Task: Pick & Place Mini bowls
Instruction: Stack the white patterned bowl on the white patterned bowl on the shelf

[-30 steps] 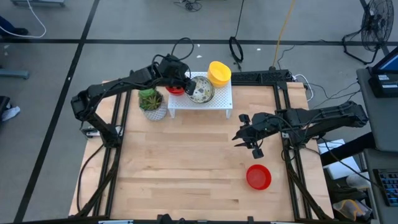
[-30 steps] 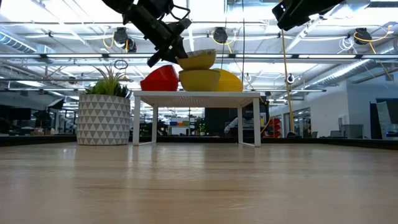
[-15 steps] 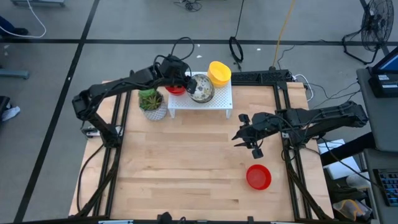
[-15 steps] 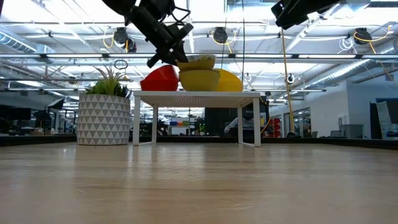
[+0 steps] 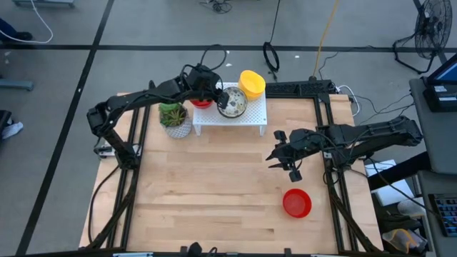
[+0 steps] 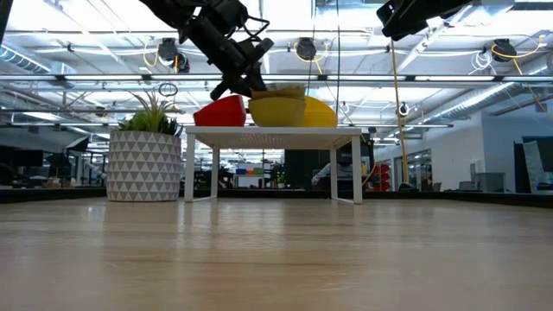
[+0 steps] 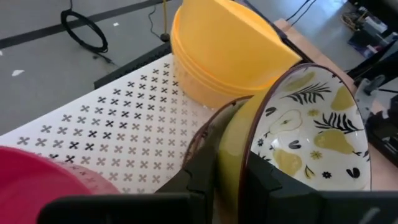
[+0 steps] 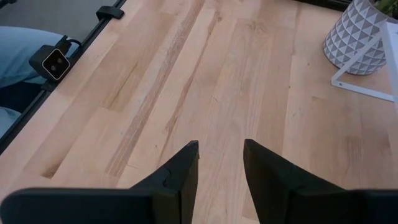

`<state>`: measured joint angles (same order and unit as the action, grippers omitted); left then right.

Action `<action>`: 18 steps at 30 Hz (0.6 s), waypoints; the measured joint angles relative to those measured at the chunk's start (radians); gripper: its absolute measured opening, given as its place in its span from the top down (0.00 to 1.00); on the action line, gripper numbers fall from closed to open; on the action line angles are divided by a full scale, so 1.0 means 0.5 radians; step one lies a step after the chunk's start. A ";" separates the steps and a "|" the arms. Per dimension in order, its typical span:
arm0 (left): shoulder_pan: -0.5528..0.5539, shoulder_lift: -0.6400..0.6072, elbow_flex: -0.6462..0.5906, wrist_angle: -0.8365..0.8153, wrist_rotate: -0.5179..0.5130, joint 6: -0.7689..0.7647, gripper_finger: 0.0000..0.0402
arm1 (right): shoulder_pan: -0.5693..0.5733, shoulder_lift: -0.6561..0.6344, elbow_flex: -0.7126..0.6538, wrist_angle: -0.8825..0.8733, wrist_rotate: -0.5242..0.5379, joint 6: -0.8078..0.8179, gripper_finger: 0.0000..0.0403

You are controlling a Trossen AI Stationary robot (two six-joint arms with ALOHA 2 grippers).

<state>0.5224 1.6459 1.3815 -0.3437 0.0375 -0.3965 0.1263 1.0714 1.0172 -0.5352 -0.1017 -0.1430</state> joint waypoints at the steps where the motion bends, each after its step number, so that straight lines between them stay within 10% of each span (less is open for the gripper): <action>1: 0.000 0.000 0.000 0.002 0.011 -0.003 0.88 | 0.000 0.000 0.000 0.000 0.000 0.000 0.72; 18: -0.004 0.000 0.000 -0.004 0.012 -0.053 0.75 | 0.000 0.000 0.000 0.000 0.000 0.000 0.72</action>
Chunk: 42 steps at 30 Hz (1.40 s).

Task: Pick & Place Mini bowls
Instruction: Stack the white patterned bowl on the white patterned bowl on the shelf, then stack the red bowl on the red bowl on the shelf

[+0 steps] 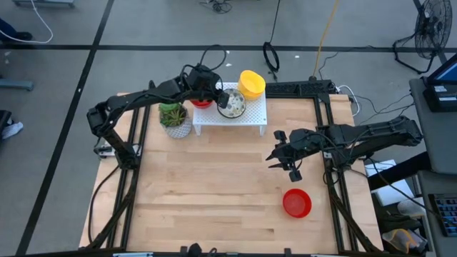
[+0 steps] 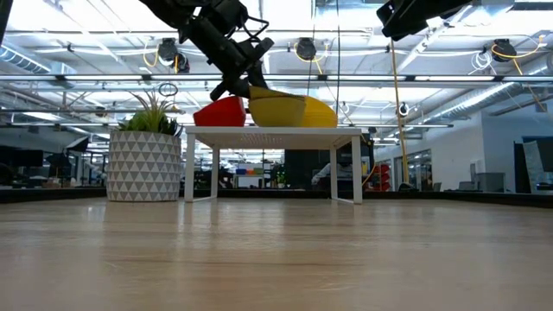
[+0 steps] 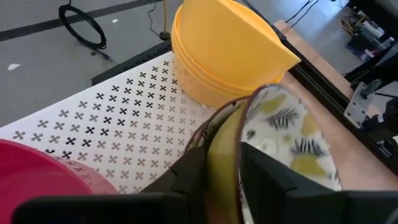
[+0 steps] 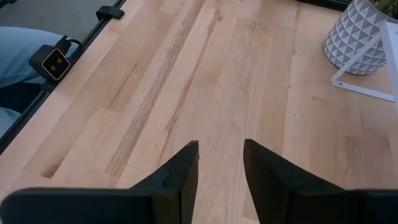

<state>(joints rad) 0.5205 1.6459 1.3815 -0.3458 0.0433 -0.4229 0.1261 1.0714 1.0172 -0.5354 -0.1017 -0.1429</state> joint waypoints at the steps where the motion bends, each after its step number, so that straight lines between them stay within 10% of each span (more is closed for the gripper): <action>1: 0.000 0.000 0.000 0.003 0.000 -0.008 0.73 | 0.000 0.000 0.000 0.001 0.000 0.000 0.72; 18: -0.043 -0.232 0.002 0.113 0.370 -0.017 0.50 | 0.161 0.000 0.000 -0.089 -0.011 0.570 0.72; 32: -0.660 -0.246 0.002 -0.126 0.594 0.120 0.50 | 1.006 0.365 0.000 -0.143 0.142 1.742 0.72; 42: -1.015 -0.246 0.002 -0.142 0.437 0.149 0.50 | 1.209 0.691 0.000 -0.179 0.144 2.219 0.72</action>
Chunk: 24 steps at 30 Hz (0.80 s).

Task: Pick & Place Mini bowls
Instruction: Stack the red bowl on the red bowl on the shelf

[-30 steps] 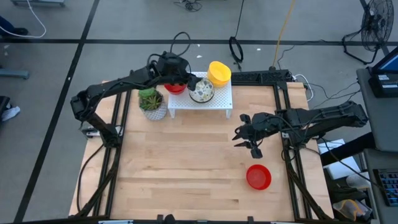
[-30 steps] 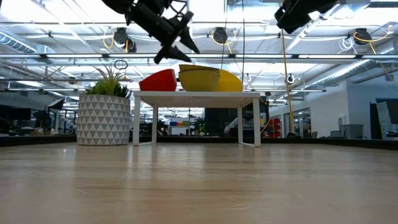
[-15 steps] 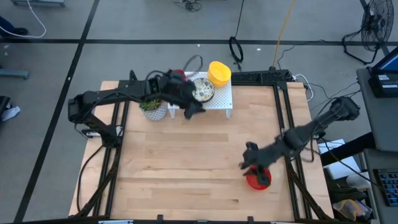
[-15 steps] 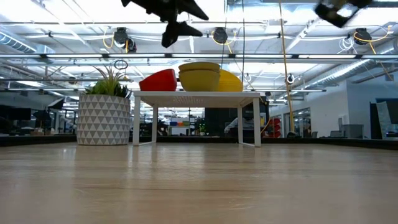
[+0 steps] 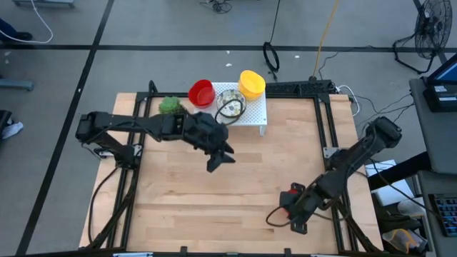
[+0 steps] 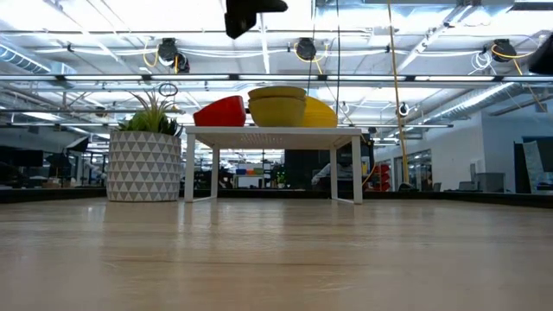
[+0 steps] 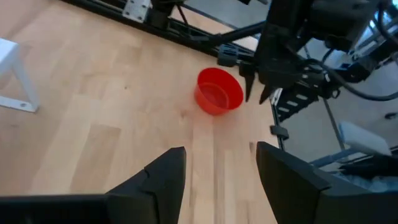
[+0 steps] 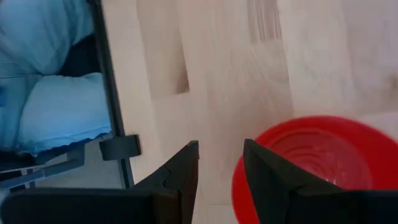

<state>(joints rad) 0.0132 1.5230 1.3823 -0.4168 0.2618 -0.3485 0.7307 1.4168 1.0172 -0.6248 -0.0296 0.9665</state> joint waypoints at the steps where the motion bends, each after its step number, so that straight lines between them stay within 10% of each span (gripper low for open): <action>1: -0.027 0.000 0.000 0.000 -0.017 0.000 0.50 | 0.009 0.026 0.000 0.003 -0.001 0.027 0.72; 24: -0.280 0.001 0.000 -0.003 -0.215 0.102 0.50 | 0.031 0.235 0.000 -0.165 0.078 0.876 0.72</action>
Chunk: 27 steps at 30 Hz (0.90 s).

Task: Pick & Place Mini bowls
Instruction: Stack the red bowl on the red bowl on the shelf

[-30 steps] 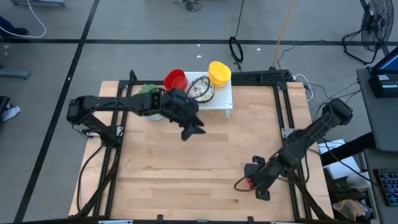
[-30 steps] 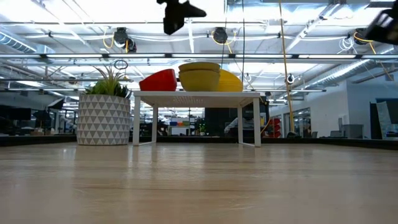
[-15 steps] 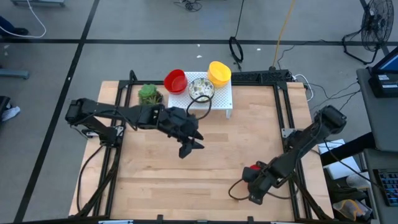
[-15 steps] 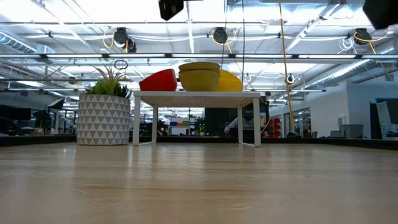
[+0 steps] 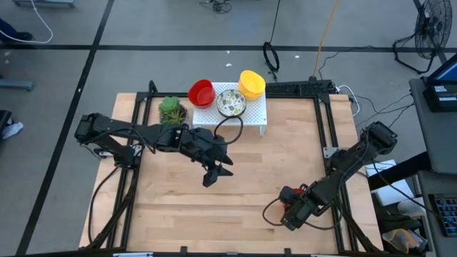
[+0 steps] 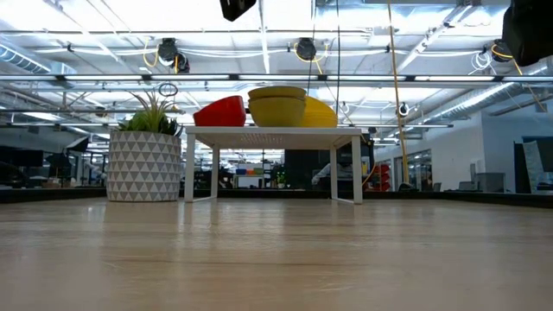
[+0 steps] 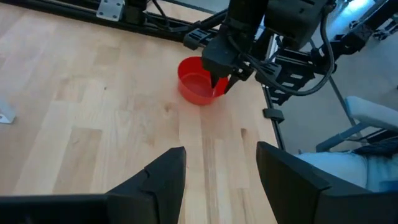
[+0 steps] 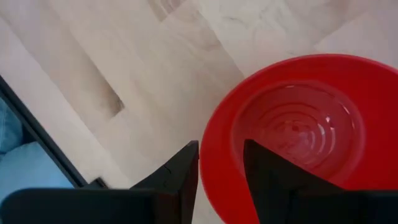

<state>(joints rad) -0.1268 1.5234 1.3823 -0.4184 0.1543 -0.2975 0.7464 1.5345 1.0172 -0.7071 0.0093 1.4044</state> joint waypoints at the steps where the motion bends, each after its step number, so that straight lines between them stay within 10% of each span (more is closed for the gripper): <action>1: 0.000 0.000 0.000 -0.001 0.000 0.009 0.50 | 0.000 0.000 0.000 -0.001 0.021 0.015 0.72; 15: 0.003 0.000 -0.001 -0.001 -0.001 0.121 0.50 | 0.000 0.000 -0.342 0.279 -0.021 0.102 0.73; 27: 0.004 0.000 -0.001 -0.013 -0.067 0.173 0.50 | -0.008 -0.041 -0.421 0.306 -0.009 -0.361 0.98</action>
<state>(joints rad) -0.1249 1.5234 1.3819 -0.4248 0.1209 -0.2111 0.7424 1.5139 0.8065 -0.5542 0.0047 1.2236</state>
